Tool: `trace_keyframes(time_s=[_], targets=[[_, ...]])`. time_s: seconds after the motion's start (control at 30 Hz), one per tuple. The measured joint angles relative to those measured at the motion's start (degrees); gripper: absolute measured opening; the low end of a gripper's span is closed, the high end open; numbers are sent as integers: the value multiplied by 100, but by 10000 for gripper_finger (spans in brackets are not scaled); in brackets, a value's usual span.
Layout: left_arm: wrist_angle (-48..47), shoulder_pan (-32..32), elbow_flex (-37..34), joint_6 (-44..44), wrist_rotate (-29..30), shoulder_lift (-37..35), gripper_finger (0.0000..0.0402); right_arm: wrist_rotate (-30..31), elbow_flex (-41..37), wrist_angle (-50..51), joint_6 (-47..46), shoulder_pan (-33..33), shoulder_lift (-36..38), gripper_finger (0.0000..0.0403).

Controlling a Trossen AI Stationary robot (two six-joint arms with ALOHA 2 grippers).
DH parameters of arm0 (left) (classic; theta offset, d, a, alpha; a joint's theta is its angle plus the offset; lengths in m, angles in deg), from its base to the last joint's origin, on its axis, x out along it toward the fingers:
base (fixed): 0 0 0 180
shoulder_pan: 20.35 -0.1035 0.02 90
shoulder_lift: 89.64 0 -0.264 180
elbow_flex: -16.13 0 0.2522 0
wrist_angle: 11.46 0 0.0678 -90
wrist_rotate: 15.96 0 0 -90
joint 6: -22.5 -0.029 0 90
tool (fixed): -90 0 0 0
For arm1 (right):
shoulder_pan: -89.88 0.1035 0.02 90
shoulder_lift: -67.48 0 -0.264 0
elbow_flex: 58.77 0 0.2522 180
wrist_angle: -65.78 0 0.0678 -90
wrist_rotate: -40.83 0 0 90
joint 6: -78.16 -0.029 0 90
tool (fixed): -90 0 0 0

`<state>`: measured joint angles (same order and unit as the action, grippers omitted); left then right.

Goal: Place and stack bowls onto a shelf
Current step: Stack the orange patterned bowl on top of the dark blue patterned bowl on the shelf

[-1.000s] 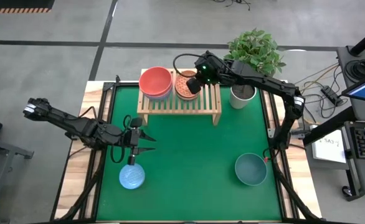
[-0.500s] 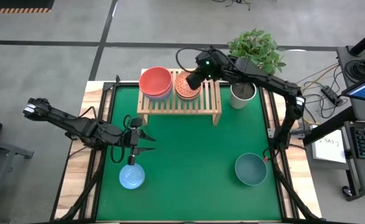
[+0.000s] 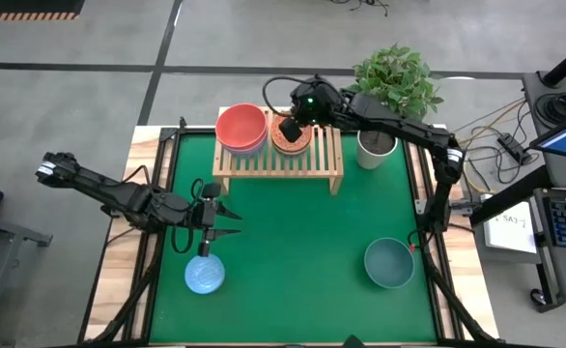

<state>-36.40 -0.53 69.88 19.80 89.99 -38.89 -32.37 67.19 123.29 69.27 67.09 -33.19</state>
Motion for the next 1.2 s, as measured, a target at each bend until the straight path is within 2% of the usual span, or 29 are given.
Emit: trace_keyframes(time_s=[0.2,0.5,0.97,1.2], targets=[[-4,-1,0,0,2,-1,130,-24,-6,-20,71,-13,-185,9],[-7,1,0,-22,2,0,130,-21,-7,-115,132,5,-87,9],[-4,-1,0,-22,2,1,130,-76,-232,-85,400,804,26,9],[-4,-1,0,-22,2,0,130,-5,-578,-162,302,850,24,9]])
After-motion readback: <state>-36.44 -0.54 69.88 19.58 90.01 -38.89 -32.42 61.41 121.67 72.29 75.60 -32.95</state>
